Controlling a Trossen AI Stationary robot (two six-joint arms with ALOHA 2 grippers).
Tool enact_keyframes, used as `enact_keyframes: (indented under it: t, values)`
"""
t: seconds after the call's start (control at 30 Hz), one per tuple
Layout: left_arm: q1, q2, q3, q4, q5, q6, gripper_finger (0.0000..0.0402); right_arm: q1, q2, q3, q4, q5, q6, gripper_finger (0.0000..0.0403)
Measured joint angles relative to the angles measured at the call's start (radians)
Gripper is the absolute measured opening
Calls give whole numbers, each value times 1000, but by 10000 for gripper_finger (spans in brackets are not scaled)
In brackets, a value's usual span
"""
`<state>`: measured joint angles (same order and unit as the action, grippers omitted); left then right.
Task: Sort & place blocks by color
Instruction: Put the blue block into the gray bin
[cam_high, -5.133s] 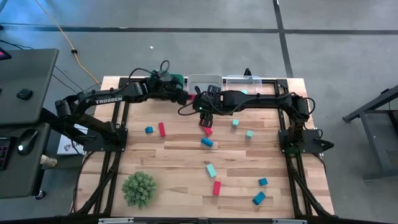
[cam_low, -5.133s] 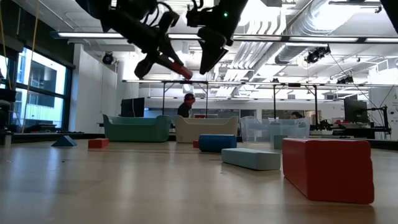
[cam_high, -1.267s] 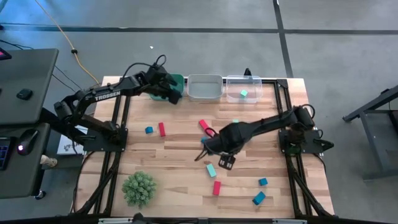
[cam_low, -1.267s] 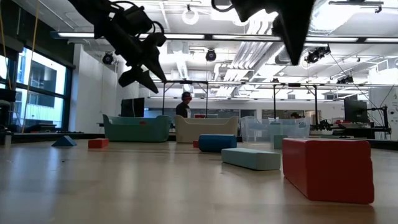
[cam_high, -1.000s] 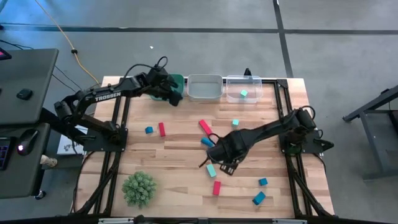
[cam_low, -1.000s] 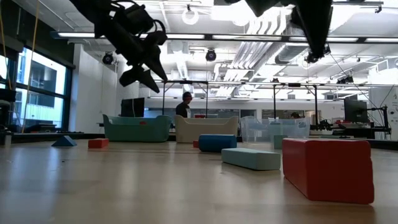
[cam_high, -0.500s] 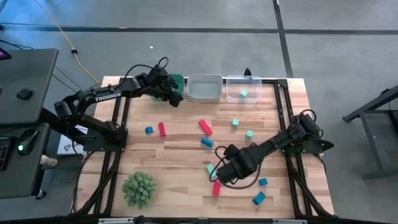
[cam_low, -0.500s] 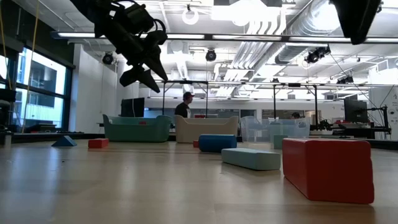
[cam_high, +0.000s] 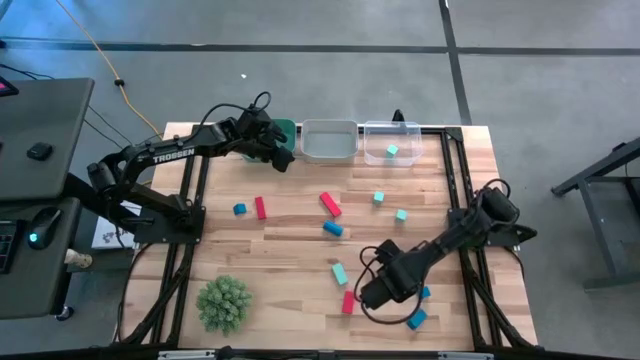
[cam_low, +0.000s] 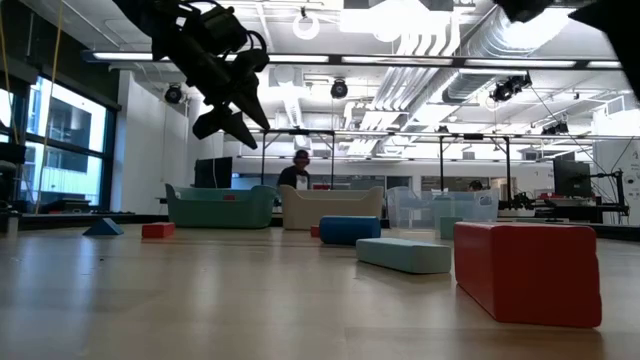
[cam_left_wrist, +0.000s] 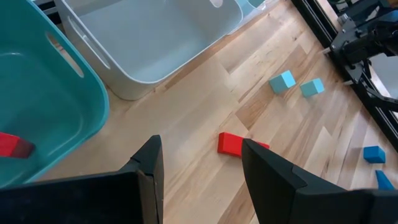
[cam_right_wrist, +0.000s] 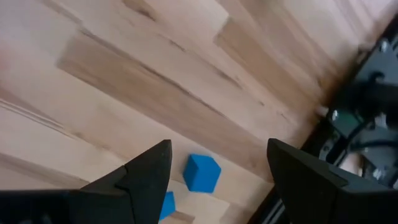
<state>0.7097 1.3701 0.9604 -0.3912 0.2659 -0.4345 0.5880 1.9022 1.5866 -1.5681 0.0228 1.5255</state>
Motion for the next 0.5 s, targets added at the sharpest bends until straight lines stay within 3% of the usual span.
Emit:
enact_keyframes:
  t: [0.3,0.5]
  values:
    - [0,0,0,0,0,3,136,33,-7,-82,35,-59,42,255]
    - [0,0,0,0,0,10,136,64,-90,-187,59,-85,109,255]
